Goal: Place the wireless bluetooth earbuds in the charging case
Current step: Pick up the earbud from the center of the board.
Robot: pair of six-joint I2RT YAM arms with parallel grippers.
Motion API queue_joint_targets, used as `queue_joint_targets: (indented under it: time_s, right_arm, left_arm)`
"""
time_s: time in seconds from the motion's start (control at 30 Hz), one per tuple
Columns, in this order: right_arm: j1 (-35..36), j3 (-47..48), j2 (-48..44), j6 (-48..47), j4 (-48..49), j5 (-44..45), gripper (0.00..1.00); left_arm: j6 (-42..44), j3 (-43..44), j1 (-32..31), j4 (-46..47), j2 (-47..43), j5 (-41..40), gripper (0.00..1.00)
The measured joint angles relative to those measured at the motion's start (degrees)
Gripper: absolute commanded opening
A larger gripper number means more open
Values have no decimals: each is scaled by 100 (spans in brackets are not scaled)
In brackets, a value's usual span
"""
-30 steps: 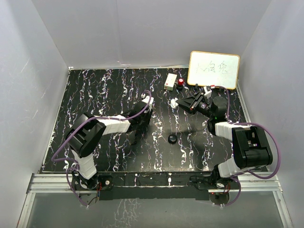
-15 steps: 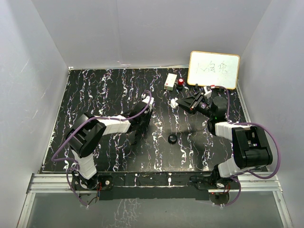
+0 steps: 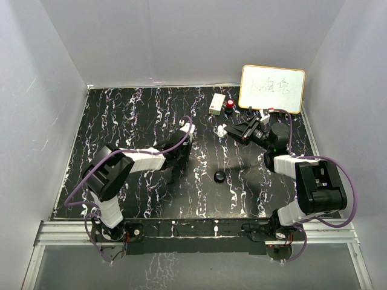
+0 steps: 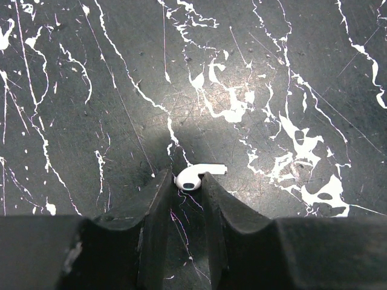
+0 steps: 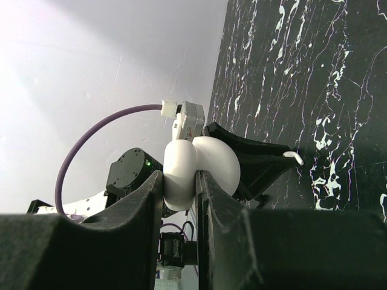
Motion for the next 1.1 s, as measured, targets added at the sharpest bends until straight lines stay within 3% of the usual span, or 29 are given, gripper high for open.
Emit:
queue_joint_targets:
  time_s: [0.17,0.67,1.1]
  right_arm:
    - [-17,-7,0,0,13,0,0]
    - [-20,-22,164,-72,-72,-28,0]
    - [-11,79,319,-483,-765,-234,0]
  left_arm:
    - [2,-2,0,0,-4,0,12]
    - [382,-17,0,94,-48,-31,3]
    - [1620,-245,0,2006,-514,-39,0]
